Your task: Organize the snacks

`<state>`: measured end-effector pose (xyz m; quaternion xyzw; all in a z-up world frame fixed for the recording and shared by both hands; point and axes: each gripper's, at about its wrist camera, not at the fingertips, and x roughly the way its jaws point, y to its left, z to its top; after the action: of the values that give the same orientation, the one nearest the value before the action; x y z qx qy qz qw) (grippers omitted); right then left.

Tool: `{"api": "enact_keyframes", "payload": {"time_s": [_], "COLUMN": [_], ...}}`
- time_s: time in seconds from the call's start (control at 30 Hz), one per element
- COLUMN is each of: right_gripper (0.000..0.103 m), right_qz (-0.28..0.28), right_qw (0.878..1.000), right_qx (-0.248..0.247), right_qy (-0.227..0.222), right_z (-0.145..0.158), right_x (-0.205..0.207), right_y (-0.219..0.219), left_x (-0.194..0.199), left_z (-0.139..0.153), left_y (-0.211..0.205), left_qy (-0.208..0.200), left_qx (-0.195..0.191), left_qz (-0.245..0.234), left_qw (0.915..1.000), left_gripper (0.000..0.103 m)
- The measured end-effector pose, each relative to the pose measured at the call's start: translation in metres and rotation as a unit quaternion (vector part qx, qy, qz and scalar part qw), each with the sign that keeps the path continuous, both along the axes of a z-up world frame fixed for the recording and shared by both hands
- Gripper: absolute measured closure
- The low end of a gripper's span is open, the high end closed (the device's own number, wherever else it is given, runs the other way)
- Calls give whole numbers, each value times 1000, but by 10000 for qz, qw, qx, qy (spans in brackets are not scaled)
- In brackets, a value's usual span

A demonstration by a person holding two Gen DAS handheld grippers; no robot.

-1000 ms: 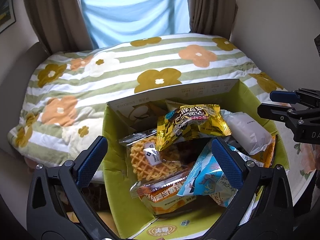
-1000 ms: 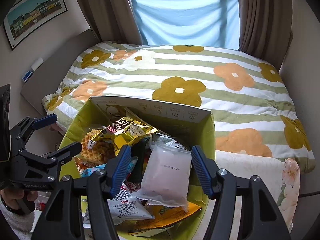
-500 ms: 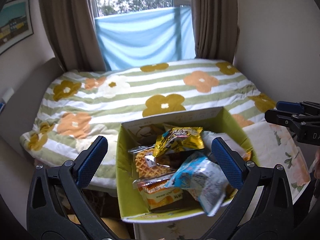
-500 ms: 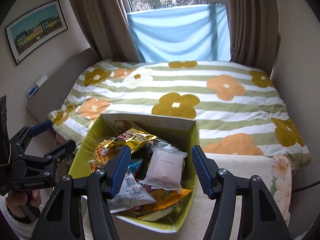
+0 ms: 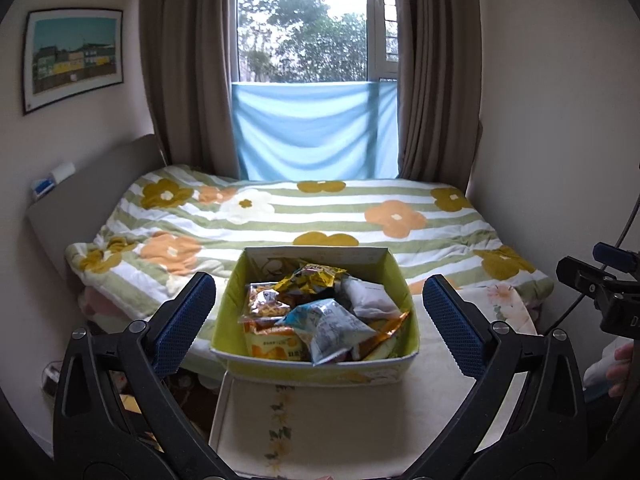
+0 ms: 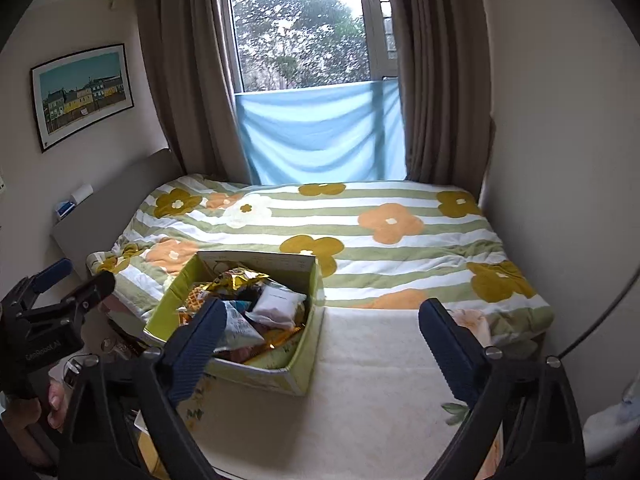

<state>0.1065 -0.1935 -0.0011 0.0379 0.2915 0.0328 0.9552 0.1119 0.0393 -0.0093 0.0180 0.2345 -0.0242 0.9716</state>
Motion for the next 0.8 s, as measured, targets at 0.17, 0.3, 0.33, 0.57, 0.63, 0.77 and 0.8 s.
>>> {"api": "enact_keyframes", "payload": {"time_s": [0.17, 0.3, 0.33, 0.57, 0.63, 0.77, 0.8], "right_gripper": [7, 7, 7, 7, 7, 7, 7], "right_qz": [-163, -256, -269, -415, -447, -507, -517], "right_qw": [9998, 9994, 9992, 9980, 9978, 9974, 9974], "right_qx": [64, -110, -127, -209, -203, -226, -222], "right_qy": [-68, -207, -250, -430, -441, -459, -460], "right_z": [-3, 1, 2, 7, 7, 6, 7], "right_x": [-25, -39, -42, -50, -50, -50, -51], "right_y": [-10, -7, -7, -2, -1, 0, 0], "left_x": [-33, -41, -43, -43, -43, -43, -43], "left_z": [1, 5, 5, 4, 3, 3, 3], "left_y": [-13, -15, -15, -11, -10, -9, -10], "left_qy": [-101, -130, -163, -109, -118, -197, -203], "left_qx": [167, 174, 169, 82, 71, 86, 89], "left_qz": [-27, -51, -58, -76, -87, -110, -111], "left_qw": [9998, 9998, 9997, 9999, 9999, 9997, 9997], "left_gripper": [0, 0, 0, 0, 0, 0, 0]}}
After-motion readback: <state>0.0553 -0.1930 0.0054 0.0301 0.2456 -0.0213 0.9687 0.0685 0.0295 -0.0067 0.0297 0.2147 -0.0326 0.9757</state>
